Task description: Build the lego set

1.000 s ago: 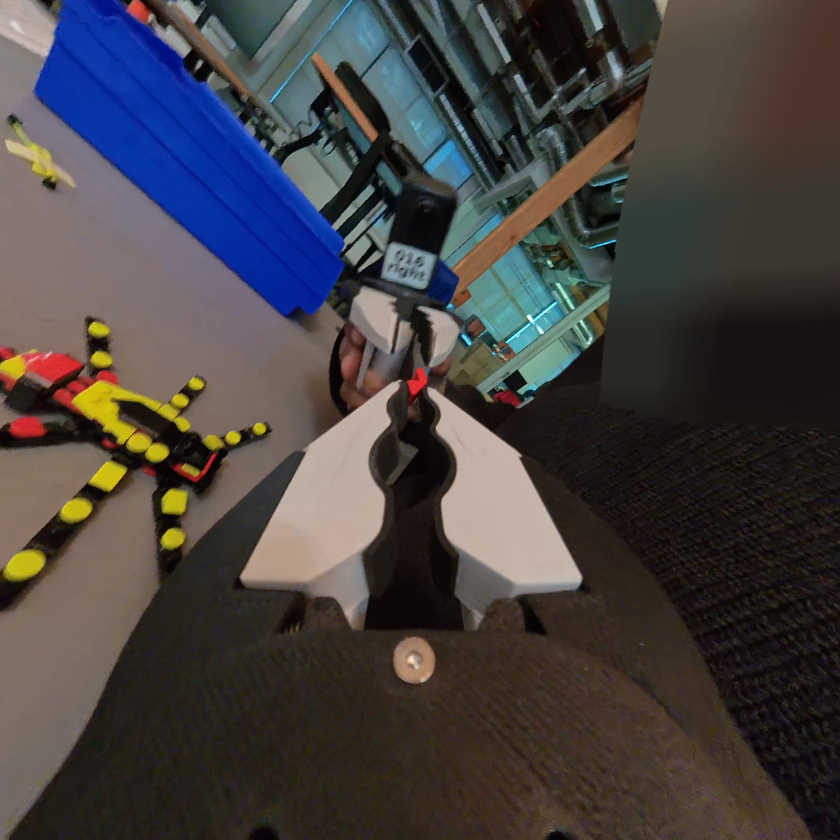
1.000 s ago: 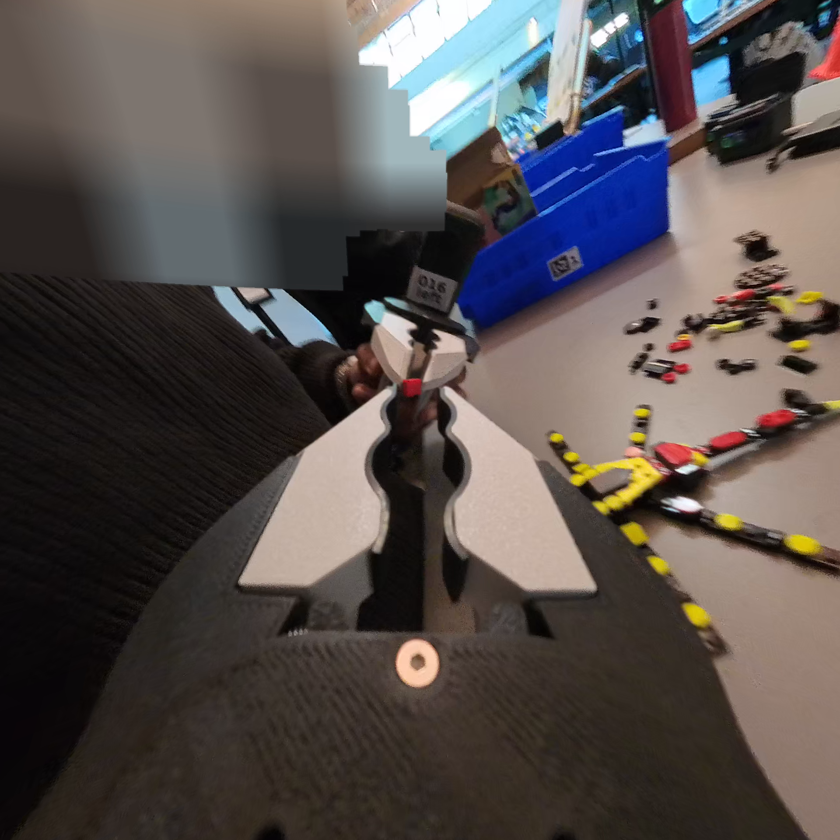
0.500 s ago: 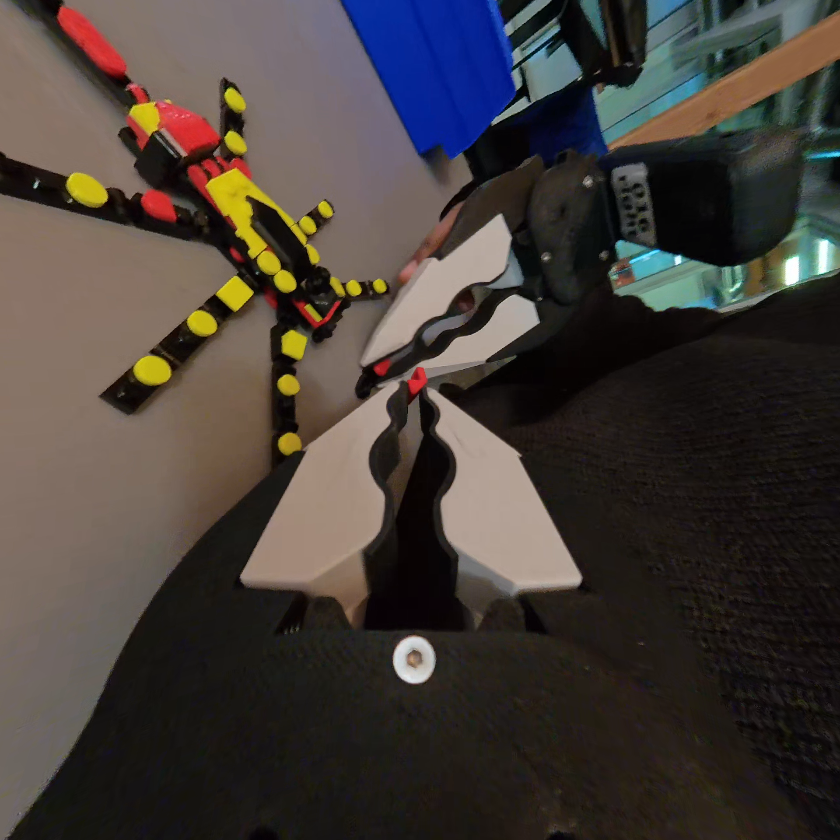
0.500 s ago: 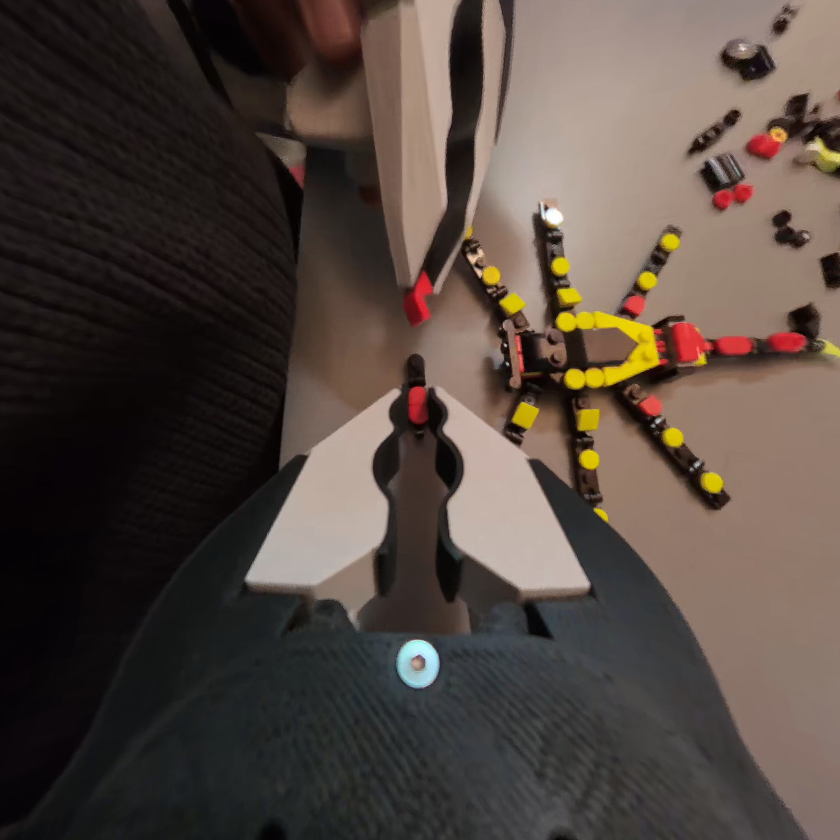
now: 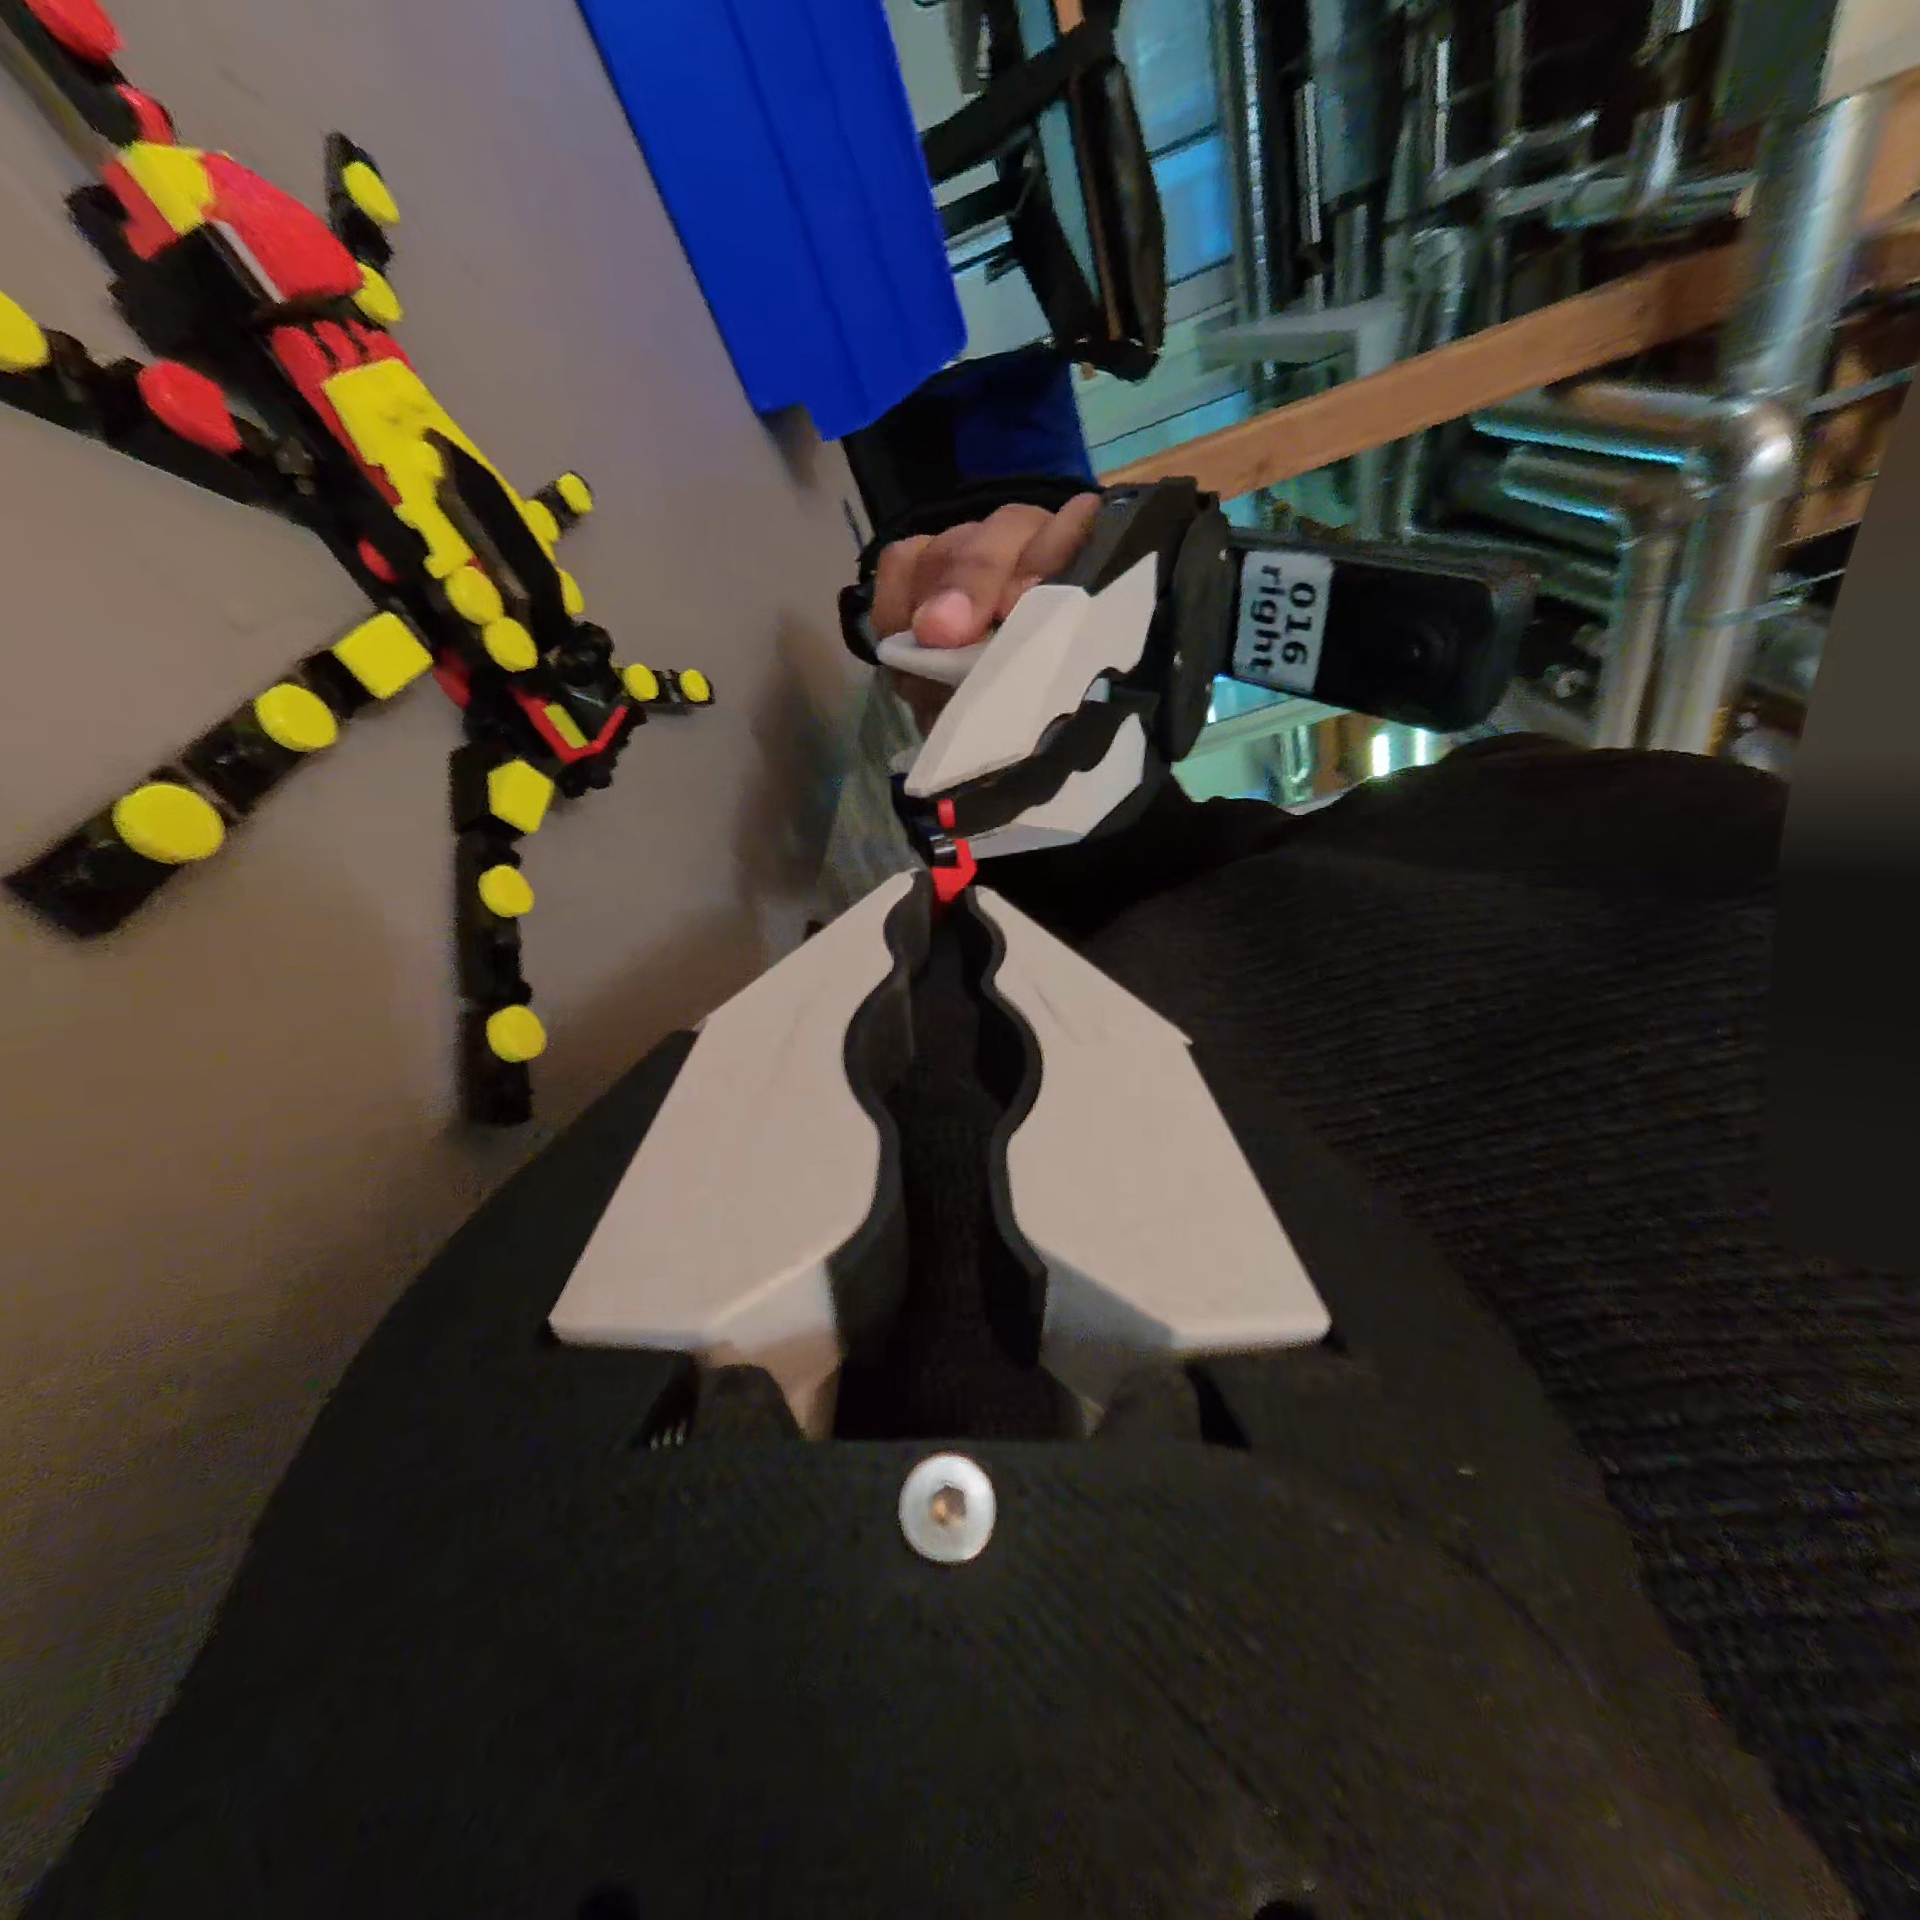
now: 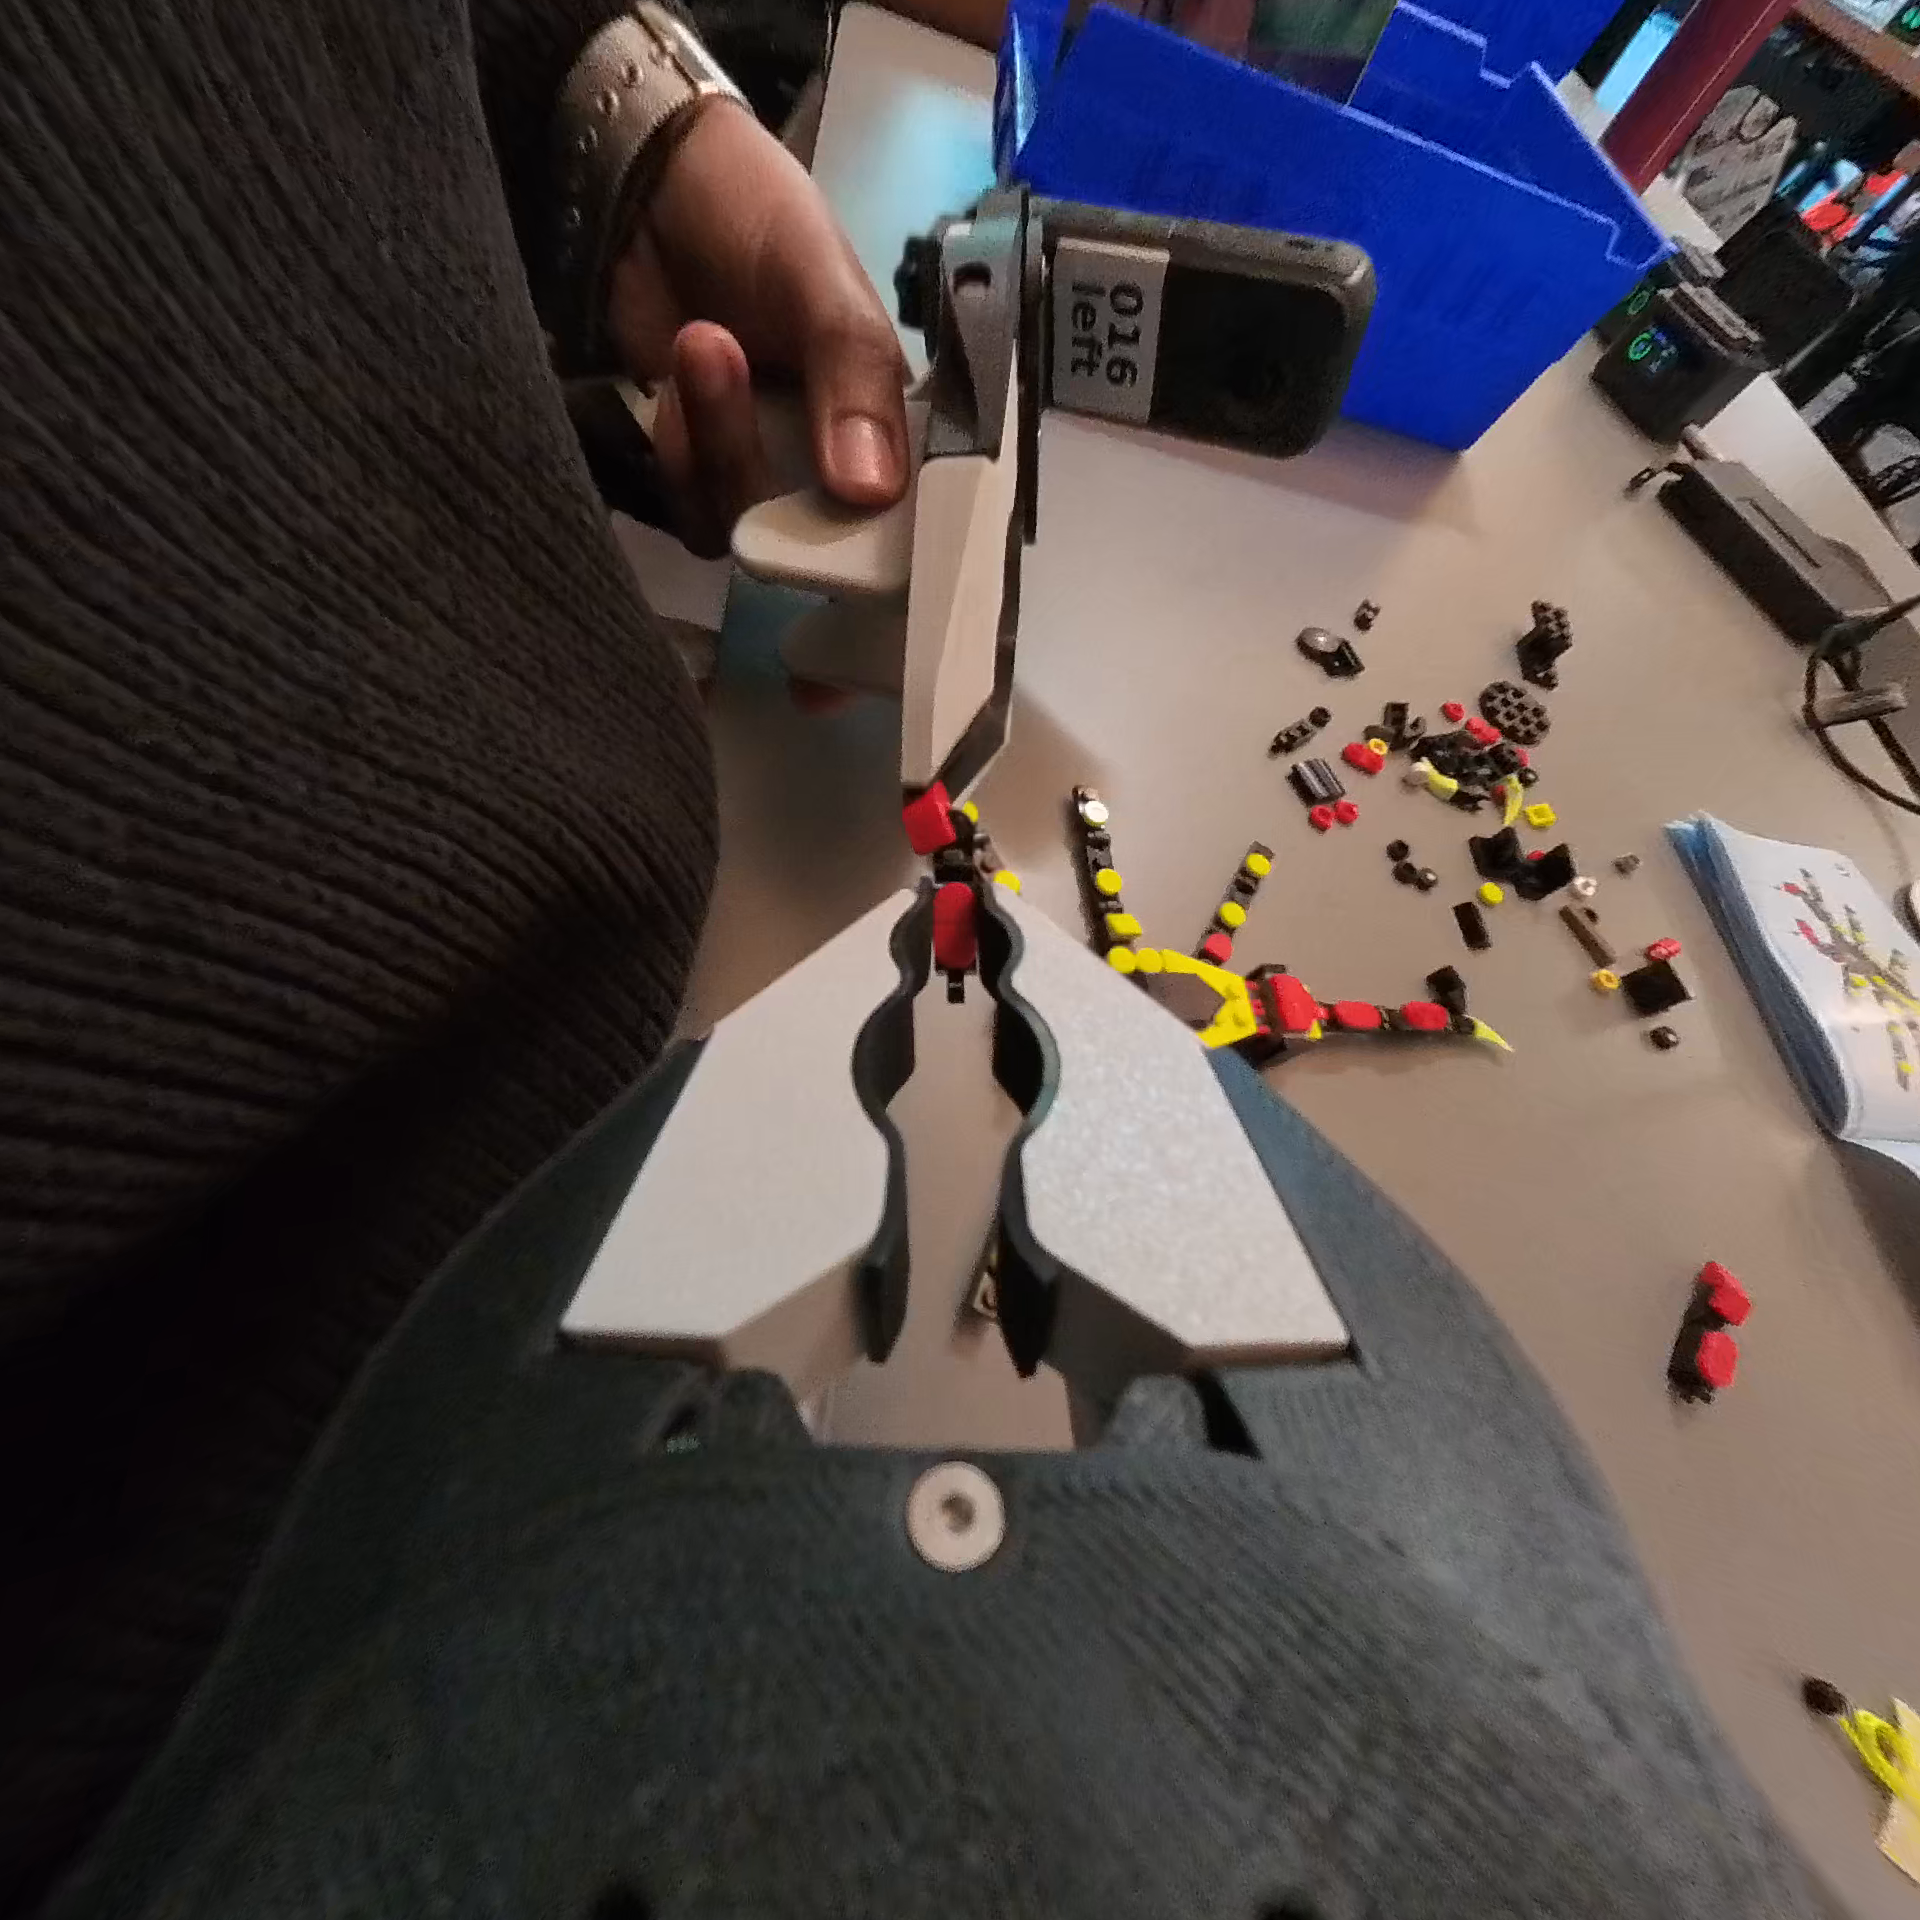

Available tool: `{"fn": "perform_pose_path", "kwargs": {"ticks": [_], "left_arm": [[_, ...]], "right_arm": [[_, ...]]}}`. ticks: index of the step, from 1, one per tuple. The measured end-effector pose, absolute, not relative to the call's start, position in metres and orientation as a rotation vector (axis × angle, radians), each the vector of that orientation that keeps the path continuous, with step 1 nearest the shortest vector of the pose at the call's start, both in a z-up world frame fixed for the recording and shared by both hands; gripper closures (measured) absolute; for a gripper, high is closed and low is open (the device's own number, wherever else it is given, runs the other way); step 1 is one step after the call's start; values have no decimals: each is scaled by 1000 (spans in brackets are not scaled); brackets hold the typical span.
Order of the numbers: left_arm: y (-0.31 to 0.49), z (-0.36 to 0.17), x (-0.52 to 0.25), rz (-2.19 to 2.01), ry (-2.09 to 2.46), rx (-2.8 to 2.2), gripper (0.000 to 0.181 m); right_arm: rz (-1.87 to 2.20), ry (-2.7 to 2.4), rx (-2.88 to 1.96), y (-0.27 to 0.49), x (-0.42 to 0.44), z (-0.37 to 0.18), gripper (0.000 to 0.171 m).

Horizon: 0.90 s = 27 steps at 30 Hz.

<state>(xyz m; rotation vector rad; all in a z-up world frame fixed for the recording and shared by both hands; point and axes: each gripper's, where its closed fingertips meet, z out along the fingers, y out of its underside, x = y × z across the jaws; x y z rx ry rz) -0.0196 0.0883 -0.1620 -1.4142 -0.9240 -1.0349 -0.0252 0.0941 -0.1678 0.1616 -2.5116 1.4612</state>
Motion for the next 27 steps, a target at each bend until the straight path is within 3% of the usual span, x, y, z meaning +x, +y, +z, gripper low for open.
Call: {"fn": "perform_pose_path", "kwargs": {"ticks": [27], "left_arm": [[95, -171, -11, -1172, -1010, -1423, 181]], "right_arm": [[1397, -2546, 365, 101, -11, -174, 165]]}}
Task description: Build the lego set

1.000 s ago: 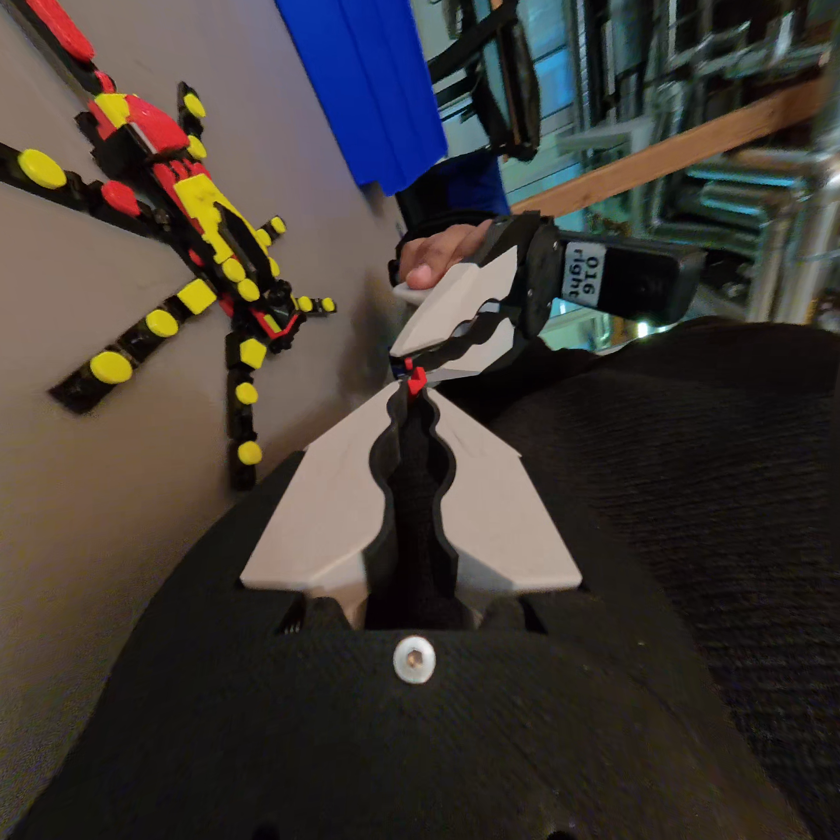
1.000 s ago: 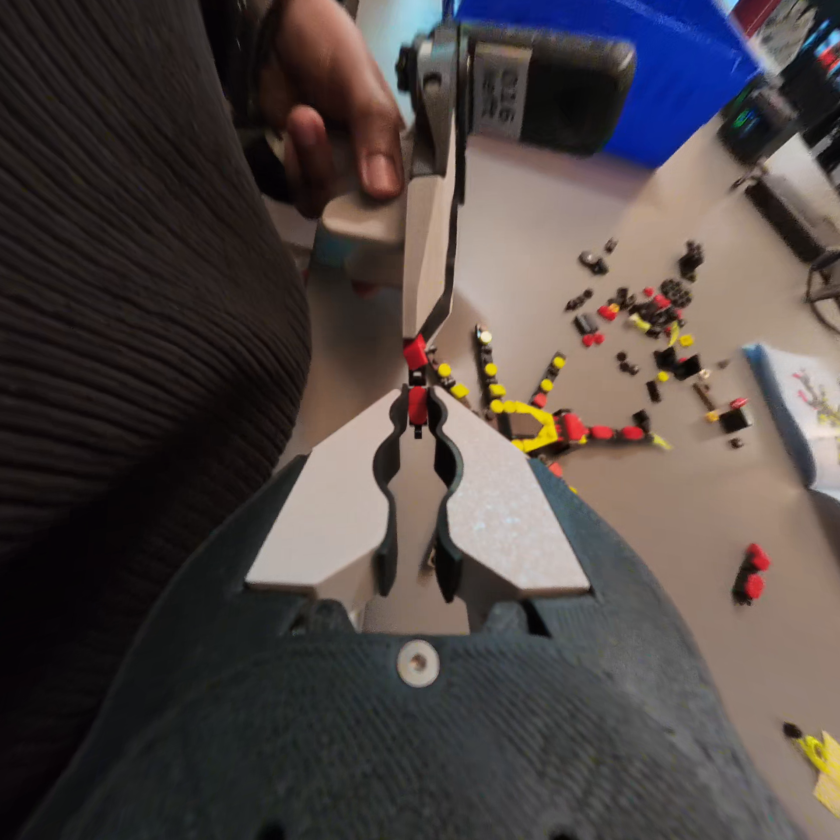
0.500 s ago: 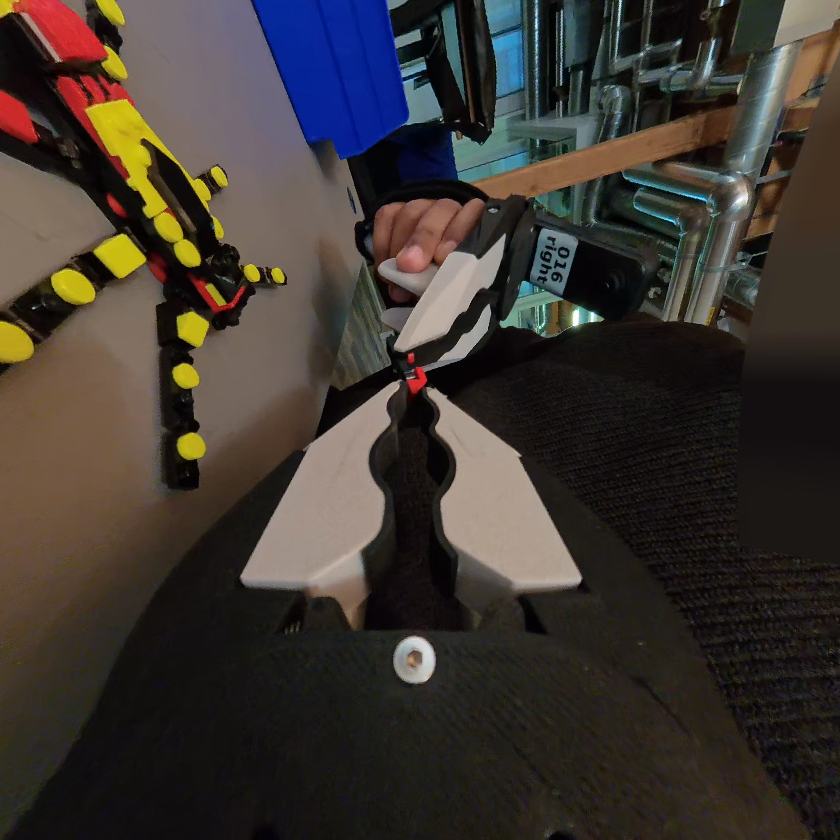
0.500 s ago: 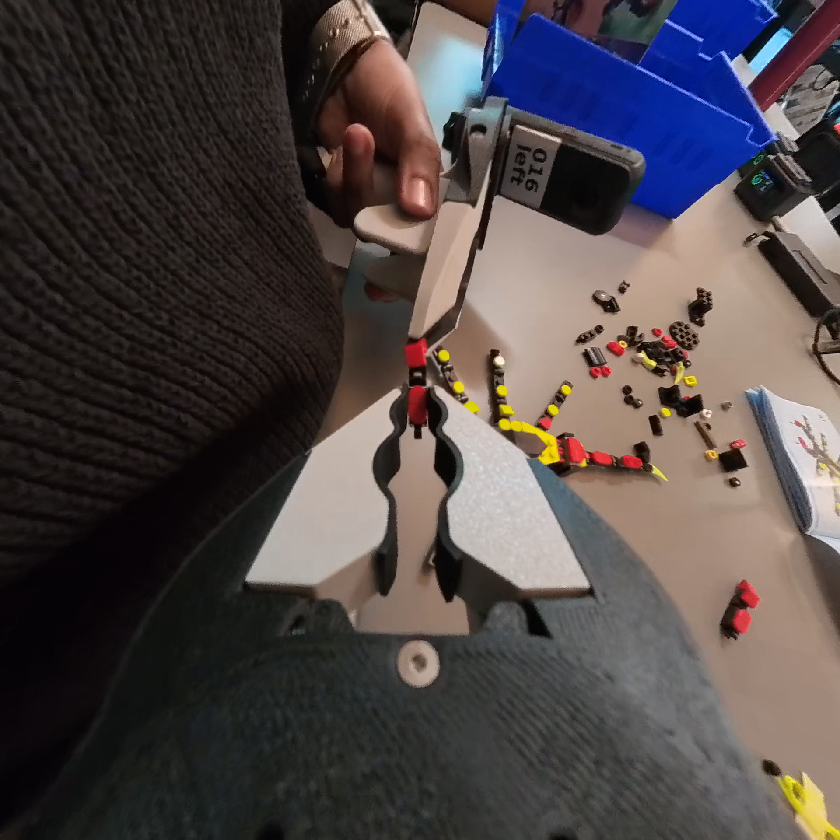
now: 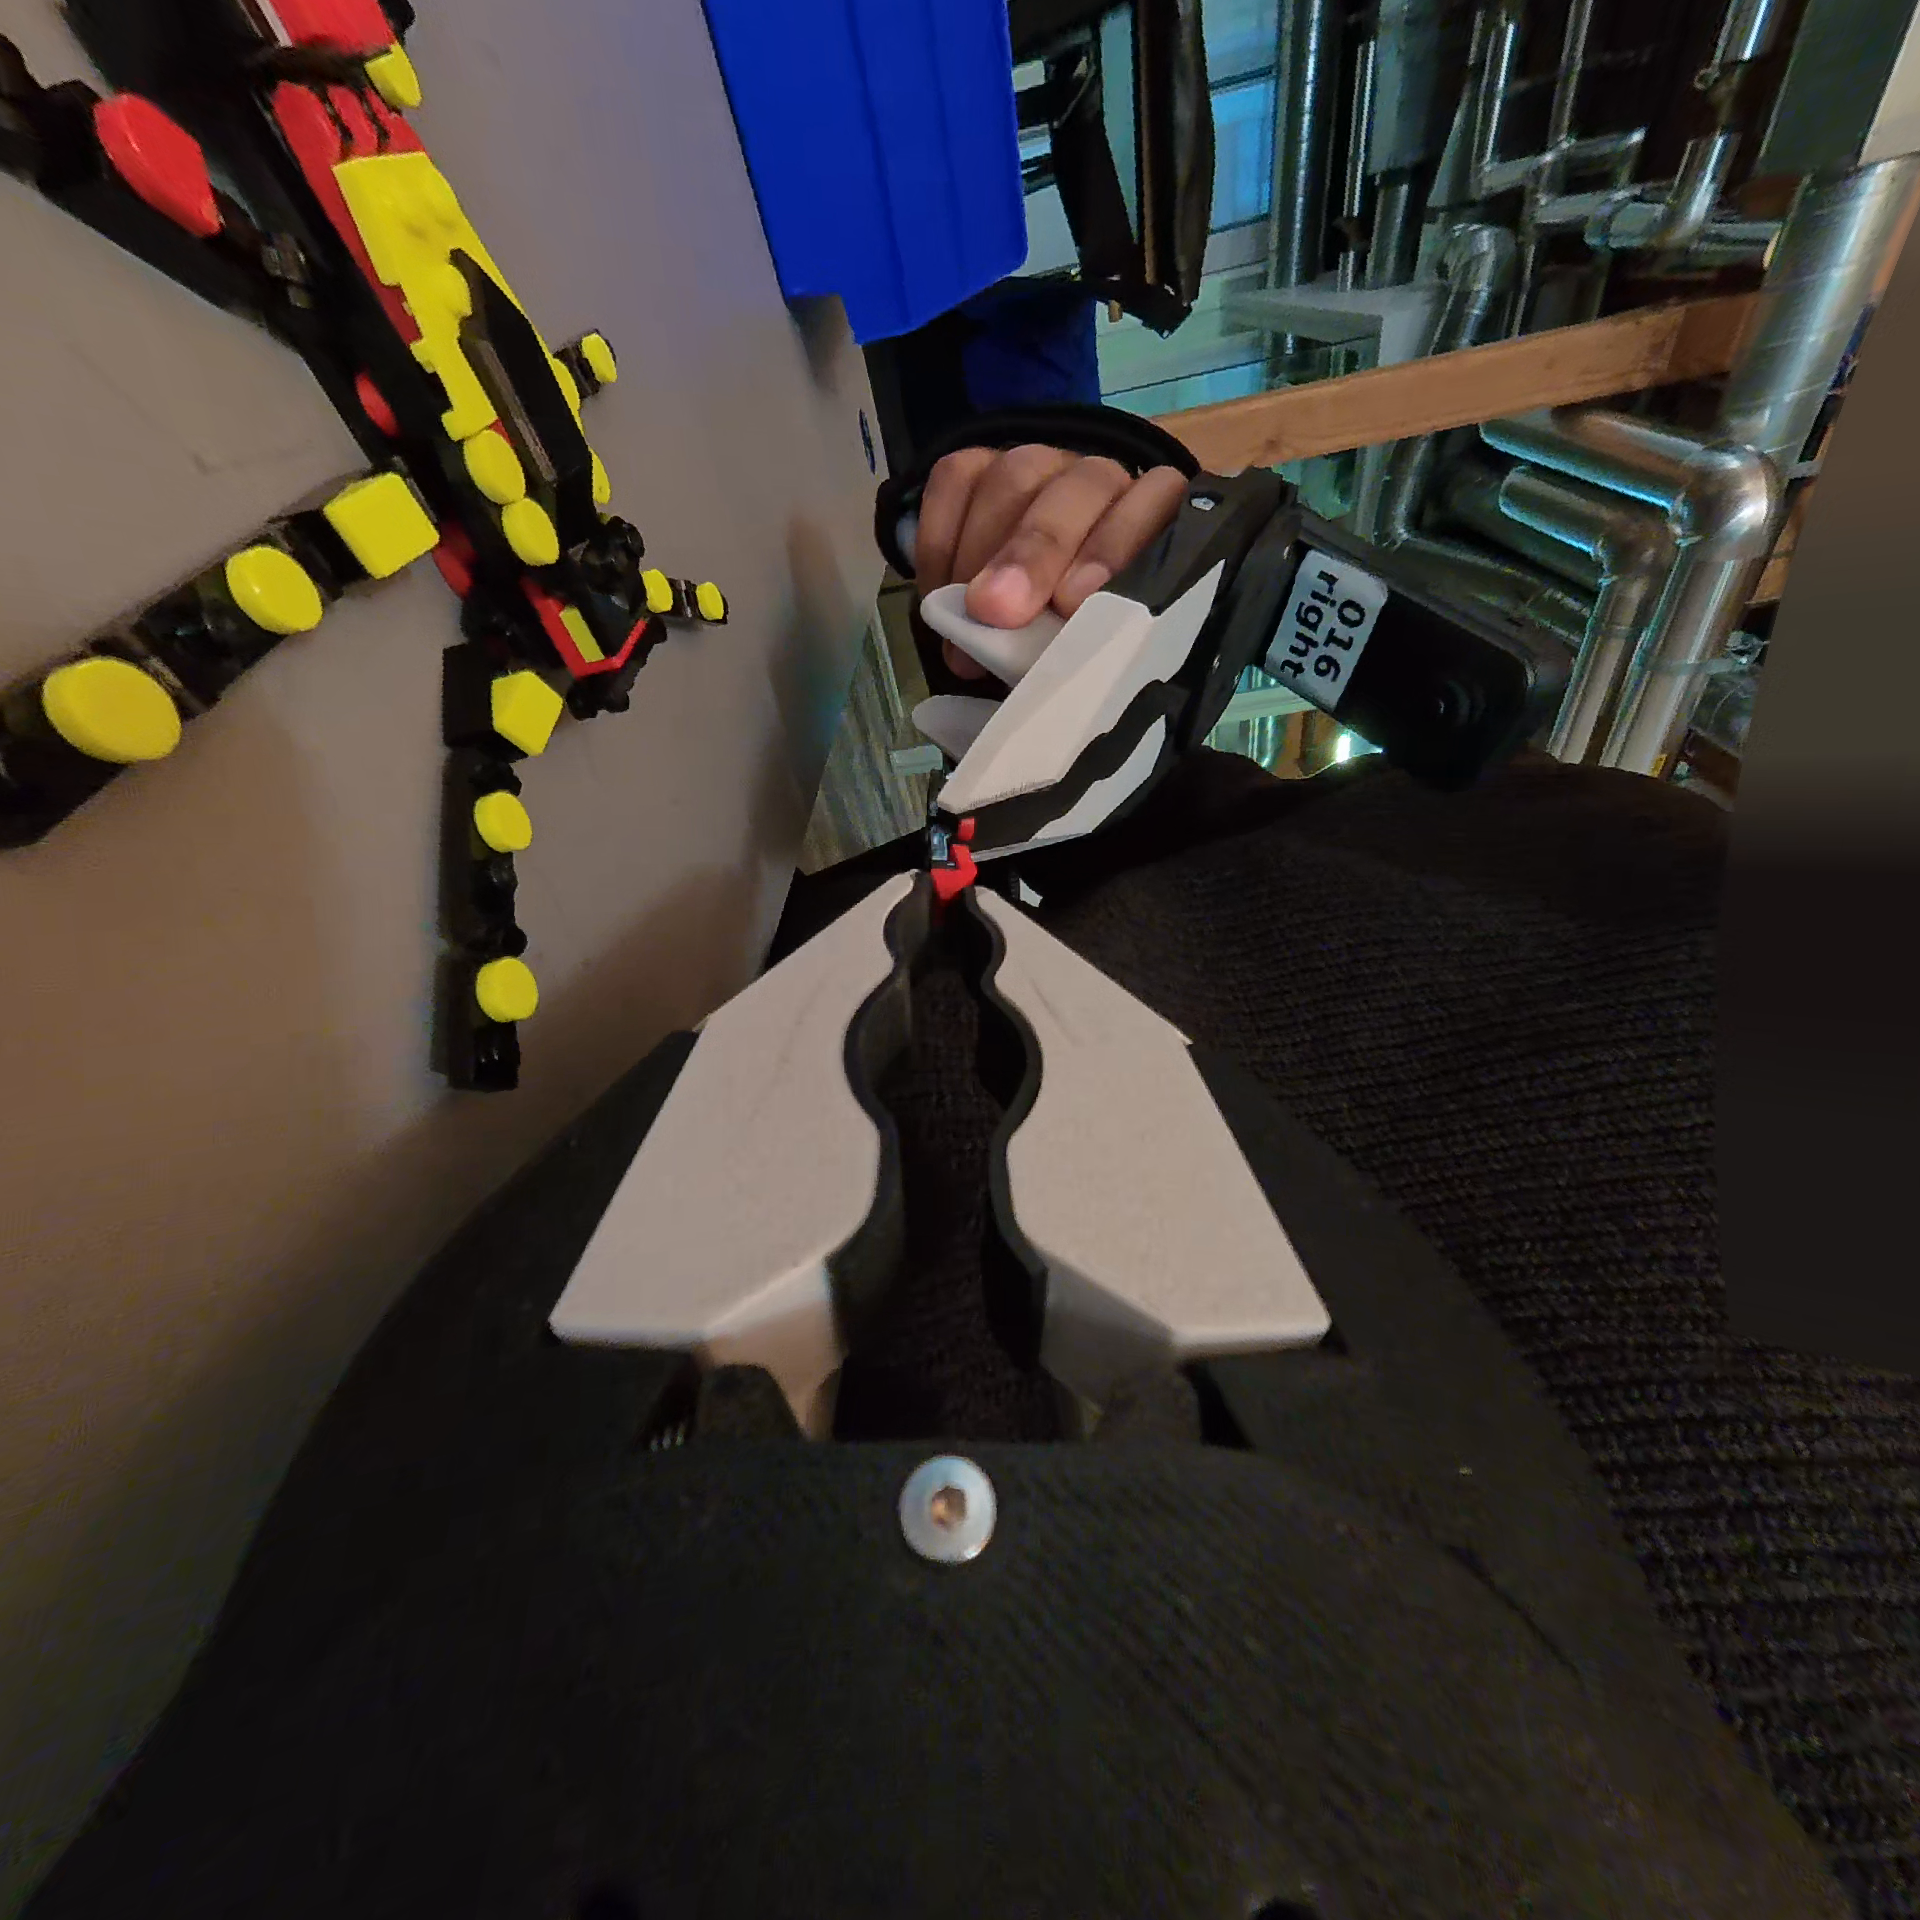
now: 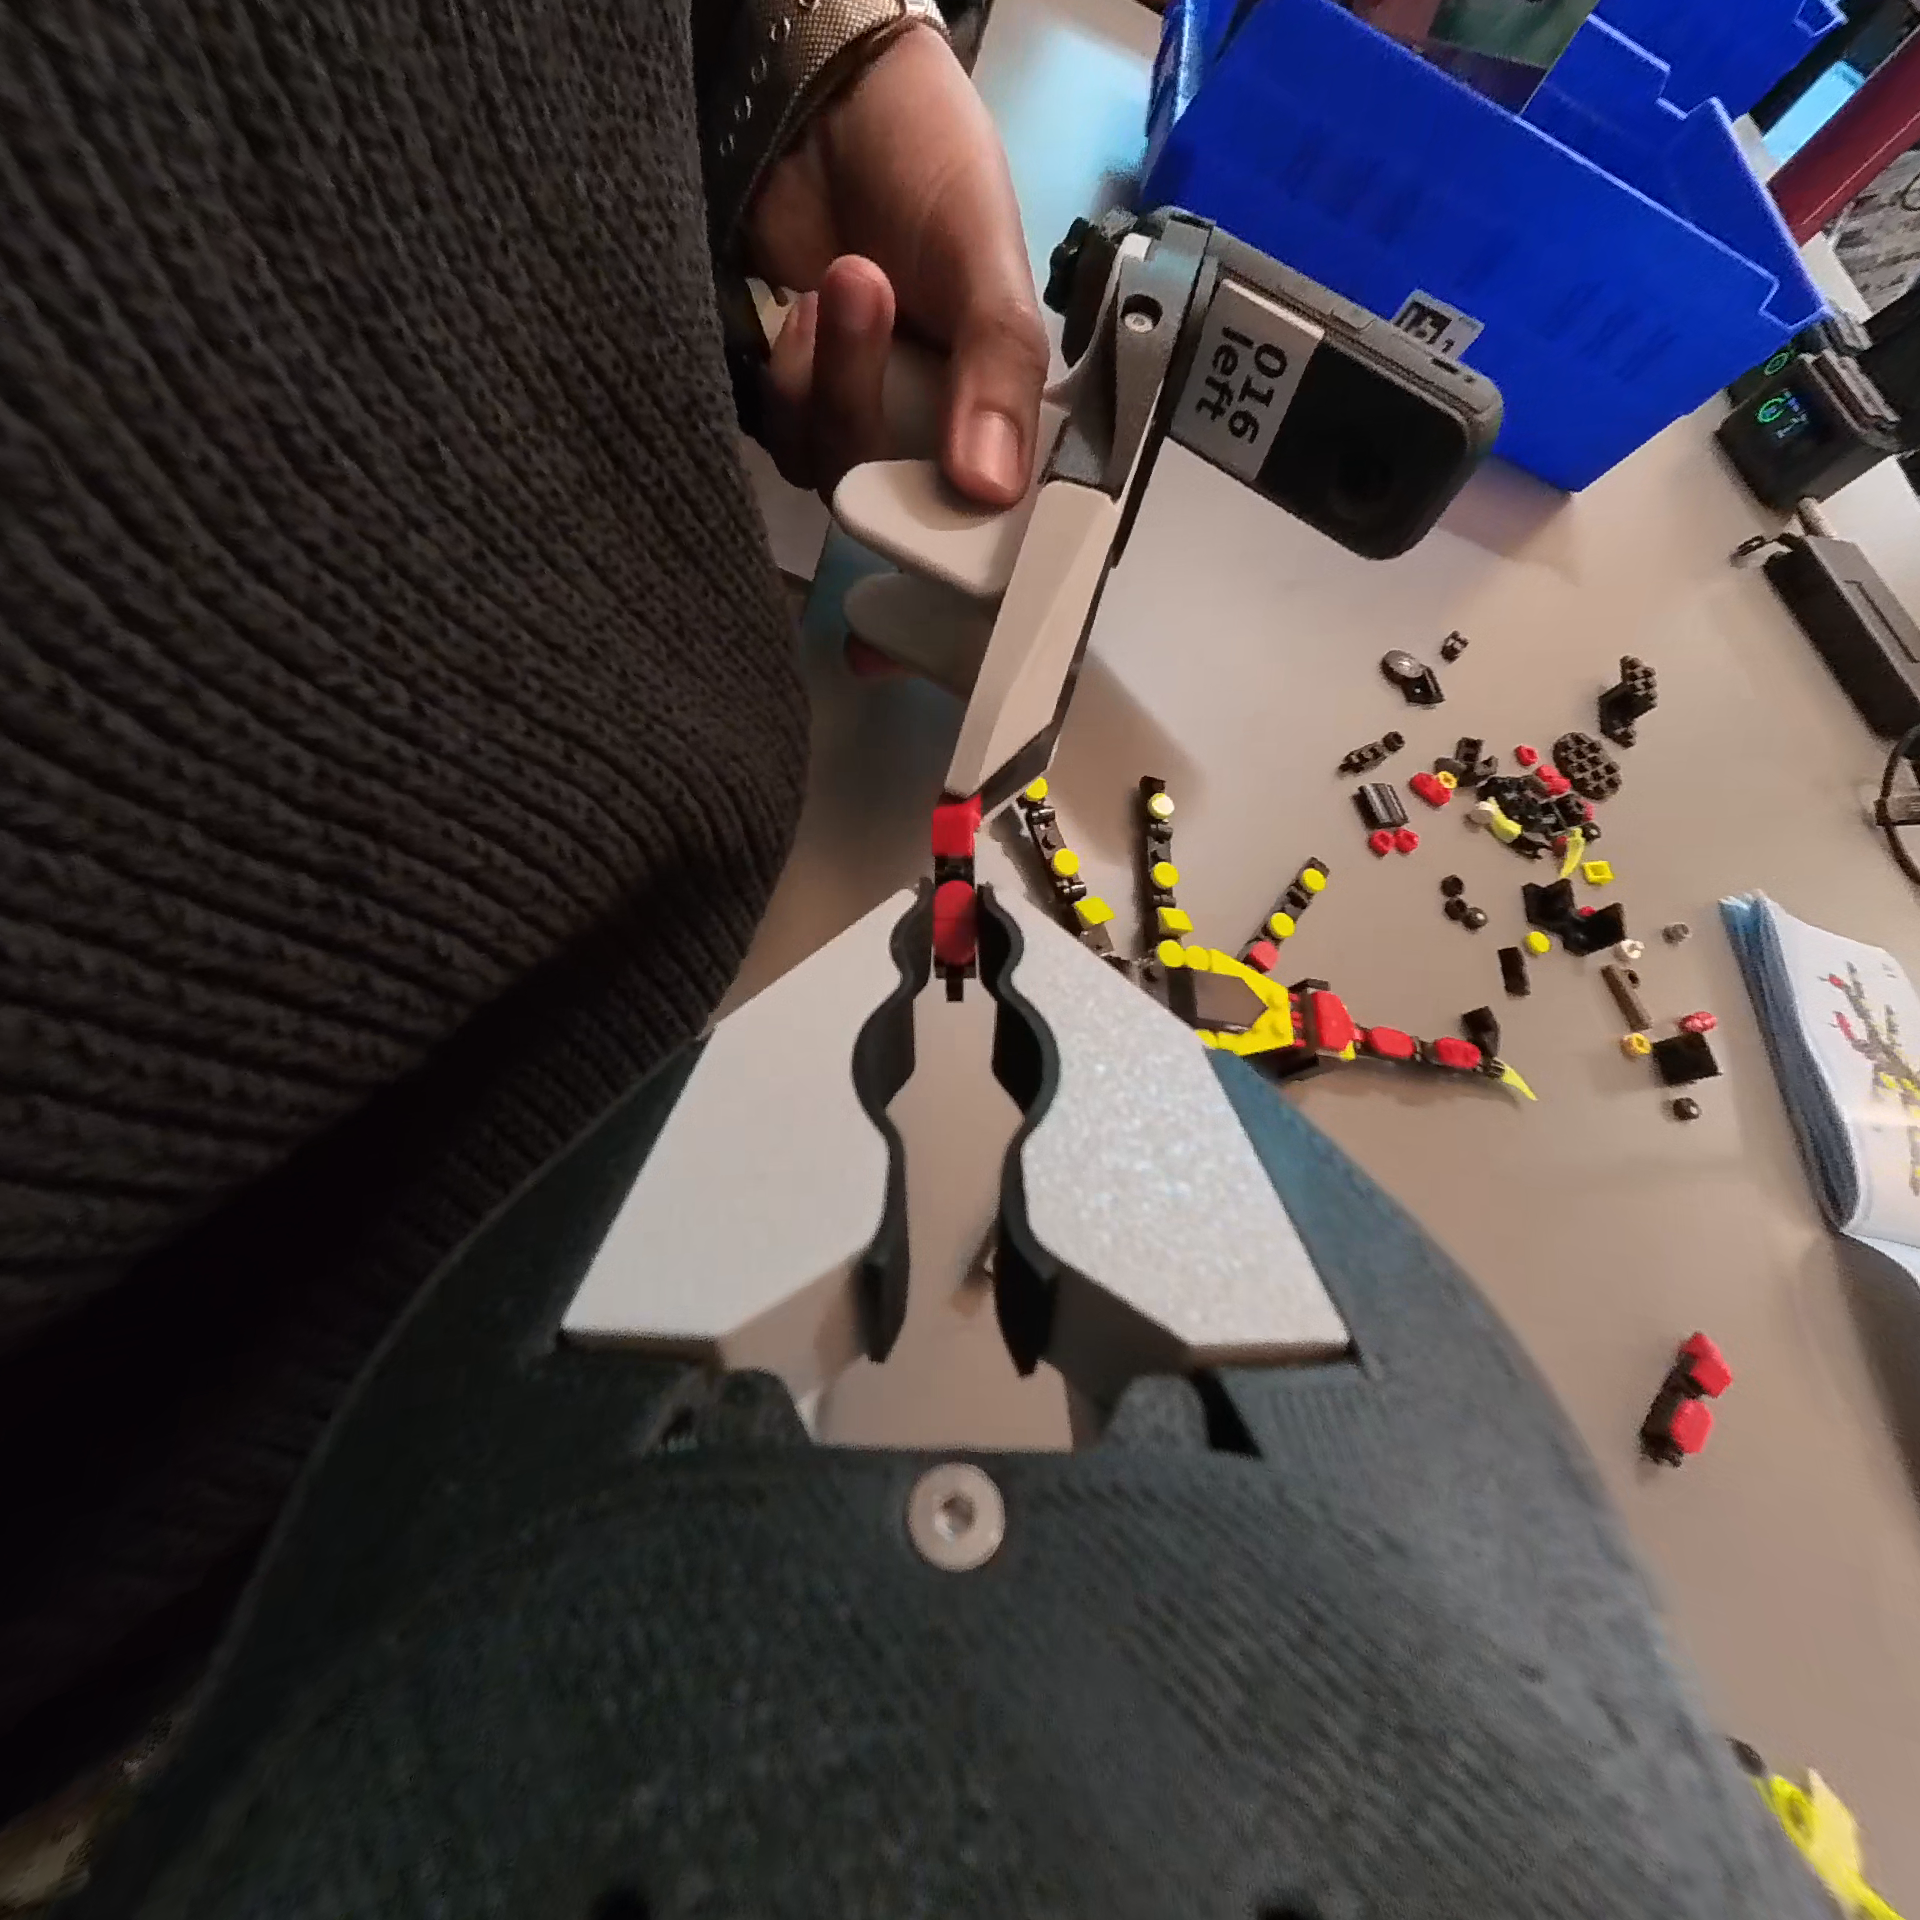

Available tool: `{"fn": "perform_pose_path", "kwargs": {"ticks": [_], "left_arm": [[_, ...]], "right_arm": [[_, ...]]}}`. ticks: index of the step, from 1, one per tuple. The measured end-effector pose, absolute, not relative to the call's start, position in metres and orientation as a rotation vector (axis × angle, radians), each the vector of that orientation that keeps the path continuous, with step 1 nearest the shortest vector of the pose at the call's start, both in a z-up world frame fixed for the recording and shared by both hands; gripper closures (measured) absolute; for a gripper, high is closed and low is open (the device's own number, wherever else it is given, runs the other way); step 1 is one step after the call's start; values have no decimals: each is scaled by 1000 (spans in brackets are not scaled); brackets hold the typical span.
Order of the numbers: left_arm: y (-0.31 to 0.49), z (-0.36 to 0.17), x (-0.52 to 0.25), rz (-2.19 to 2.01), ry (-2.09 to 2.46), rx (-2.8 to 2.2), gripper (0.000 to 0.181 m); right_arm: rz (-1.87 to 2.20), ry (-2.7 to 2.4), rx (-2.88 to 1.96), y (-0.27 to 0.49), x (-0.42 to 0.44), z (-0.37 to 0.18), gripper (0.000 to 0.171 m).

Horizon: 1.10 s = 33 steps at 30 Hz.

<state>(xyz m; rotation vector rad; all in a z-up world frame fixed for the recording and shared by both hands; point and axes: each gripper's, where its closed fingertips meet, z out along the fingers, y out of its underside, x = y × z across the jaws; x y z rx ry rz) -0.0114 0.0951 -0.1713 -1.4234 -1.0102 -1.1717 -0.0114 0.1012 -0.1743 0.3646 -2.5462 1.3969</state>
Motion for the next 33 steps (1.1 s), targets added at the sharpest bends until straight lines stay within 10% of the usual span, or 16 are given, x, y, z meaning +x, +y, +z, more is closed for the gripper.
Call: {"fn": "perform_pose_path", "kwargs": {"ticks": [33], "left_arm": [[92, -180, -27, -1043, -1096, -1420, 155]], "right_arm": [[1467, -2653, 81, 105, -30, -180, 165]]}}
